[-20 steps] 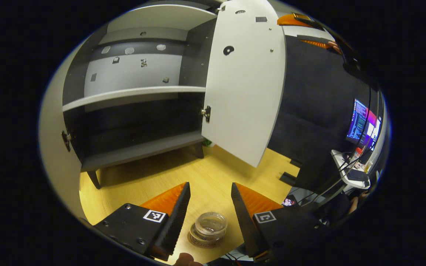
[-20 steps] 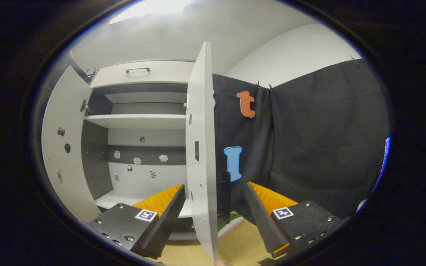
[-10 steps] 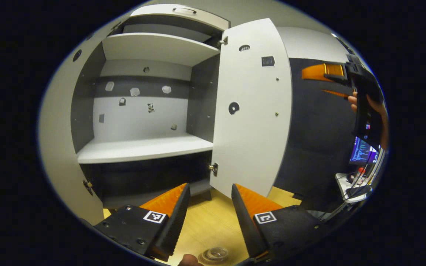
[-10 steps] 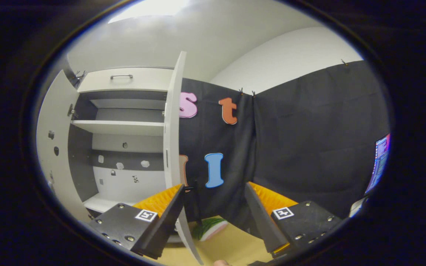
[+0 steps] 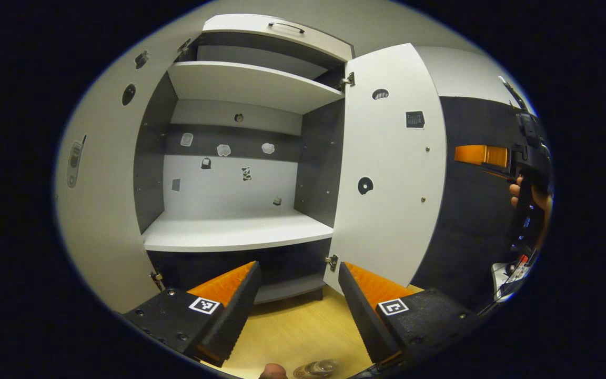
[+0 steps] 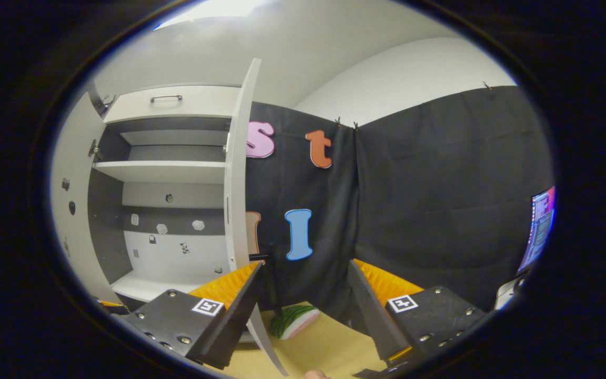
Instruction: Grasp the bottle in the cabinet with the left hand and place it on the coaster, then close the right door with the right hand and the left door with the left hand.
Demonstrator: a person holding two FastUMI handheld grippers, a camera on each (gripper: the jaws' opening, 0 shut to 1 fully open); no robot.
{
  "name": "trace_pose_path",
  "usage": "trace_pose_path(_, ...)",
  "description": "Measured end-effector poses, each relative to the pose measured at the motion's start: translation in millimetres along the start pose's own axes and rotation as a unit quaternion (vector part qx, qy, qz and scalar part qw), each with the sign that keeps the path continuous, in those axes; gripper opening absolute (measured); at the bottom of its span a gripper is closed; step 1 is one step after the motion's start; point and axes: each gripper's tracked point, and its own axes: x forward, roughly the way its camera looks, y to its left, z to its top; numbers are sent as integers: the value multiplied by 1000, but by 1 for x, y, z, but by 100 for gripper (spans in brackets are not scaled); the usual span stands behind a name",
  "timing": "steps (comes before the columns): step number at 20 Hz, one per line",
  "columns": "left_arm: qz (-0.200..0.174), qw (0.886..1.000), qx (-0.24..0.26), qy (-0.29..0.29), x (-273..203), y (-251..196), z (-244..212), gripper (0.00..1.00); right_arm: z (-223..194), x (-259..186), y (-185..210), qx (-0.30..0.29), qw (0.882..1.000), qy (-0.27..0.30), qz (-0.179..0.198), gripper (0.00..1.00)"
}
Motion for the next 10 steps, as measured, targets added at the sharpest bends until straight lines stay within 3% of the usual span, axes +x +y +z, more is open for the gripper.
trace_pose_path(10, 42, 999, -15, -9, -17, 31, 8, 94, -3, 5, 11, -8, 1000, 2, 17, 96)
